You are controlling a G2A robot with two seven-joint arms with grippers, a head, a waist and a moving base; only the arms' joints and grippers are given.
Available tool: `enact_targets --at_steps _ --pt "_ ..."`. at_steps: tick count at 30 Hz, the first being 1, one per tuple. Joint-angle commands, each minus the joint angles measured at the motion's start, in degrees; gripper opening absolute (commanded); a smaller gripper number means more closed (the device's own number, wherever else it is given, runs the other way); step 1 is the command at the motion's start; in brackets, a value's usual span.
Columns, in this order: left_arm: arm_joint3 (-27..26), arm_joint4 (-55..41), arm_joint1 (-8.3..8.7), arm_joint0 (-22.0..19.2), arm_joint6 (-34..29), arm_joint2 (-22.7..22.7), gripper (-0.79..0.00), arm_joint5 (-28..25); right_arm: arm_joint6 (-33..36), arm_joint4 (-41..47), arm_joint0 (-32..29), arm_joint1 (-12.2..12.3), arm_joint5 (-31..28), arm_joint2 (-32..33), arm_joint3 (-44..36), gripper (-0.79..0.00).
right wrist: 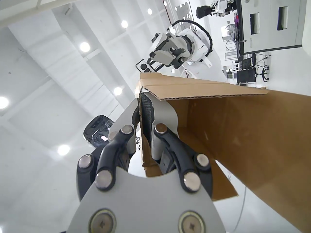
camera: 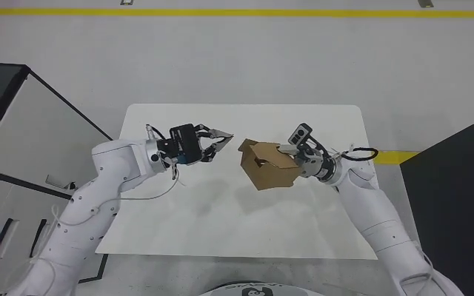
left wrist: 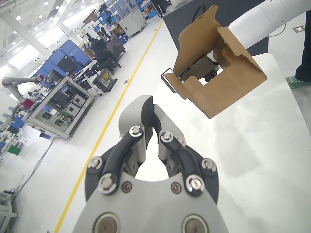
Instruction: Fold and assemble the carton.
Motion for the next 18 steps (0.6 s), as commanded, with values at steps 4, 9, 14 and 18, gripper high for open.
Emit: enact_targets --at_steps 4,9,14,18 --pt "-0.30 0.03 -0.19 -0.55 0.52 1.79 -0.785 -1.29 -0.62 0.86 0.25 -0.15 0.27 -0.23 0.38 -0.785" --pt "-0.62 -0.10 -0.43 -1.09 0.68 3.44 -0.785 -1.78 -1.09 0.47 0.36 -0.25 0.26 -0.71 0.23 -0.785" --pt "-0.75 -0.14 -0.57 -1.58 0.54 4.33 -0.785 -2.07 -1.72 0.62 0.50 -0.38 0.55 -1.18 0.17 -0.785" --pt "-0.83 -0.19 -0.63 -1.79 0.43 4.63 -0.785 -2.24 -2.42 1.43 0.55 -0.54 1.09 -1.51 0.06 -0.785"
